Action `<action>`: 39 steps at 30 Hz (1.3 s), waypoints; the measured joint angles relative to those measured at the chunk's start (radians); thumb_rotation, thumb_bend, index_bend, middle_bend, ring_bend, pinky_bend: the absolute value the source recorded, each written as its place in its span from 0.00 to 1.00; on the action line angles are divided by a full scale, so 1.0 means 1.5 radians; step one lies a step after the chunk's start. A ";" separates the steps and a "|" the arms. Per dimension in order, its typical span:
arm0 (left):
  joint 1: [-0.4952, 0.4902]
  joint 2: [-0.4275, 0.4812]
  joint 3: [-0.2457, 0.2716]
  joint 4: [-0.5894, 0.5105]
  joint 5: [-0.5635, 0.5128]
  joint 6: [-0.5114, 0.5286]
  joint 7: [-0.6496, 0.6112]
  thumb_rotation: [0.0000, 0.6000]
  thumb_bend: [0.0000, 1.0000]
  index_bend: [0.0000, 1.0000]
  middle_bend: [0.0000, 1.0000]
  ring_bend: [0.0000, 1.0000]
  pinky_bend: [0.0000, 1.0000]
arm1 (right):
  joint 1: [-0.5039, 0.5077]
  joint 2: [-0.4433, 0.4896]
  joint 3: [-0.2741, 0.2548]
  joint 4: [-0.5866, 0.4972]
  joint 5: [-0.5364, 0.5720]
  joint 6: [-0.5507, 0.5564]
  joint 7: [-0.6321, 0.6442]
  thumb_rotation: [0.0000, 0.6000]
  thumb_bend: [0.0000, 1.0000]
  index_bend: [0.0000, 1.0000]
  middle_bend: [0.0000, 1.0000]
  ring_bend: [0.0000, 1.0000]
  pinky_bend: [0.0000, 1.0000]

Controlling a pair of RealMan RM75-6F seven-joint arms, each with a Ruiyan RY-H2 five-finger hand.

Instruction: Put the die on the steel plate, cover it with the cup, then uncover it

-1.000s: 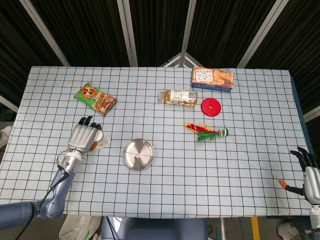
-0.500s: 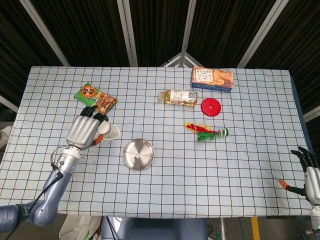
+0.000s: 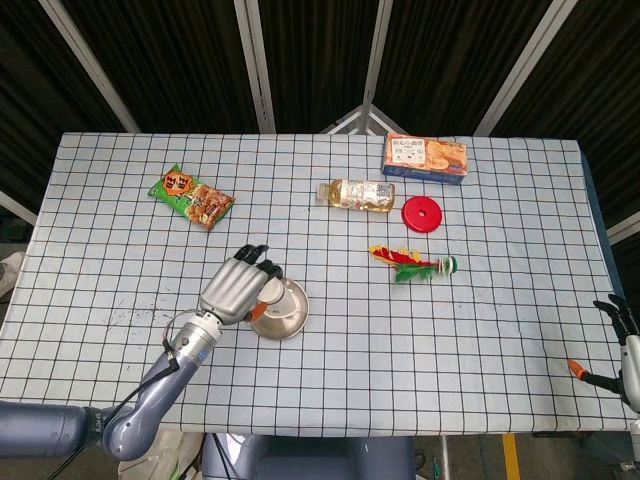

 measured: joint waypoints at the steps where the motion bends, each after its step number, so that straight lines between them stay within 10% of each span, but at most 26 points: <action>1: -0.005 -0.009 0.002 0.006 -0.006 0.003 0.010 1.00 0.58 0.39 0.42 0.10 0.13 | 0.000 0.001 0.000 0.000 0.000 0.000 0.001 1.00 0.10 0.21 0.13 0.14 0.03; 18: -0.022 -0.059 0.042 0.080 -0.024 -0.005 0.012 1.00 0.58 0.40 0.41 0.10 0.13 | -0.003 0.003 0.003 0.003 0.002 0.002 0.011 1.00 0.10 0.21 0.13 0.14 0.03; 39: -0.001 -0.092 0.080 0.178 0.152 -0.038 -0.119 1.00 0.58 0.41 0.41 0.12 0.13 | -0.003 0.004 0.004 0.003 0.004 -0.003 0.020 1.00 0.10 0.21 0.13 0.14 0.03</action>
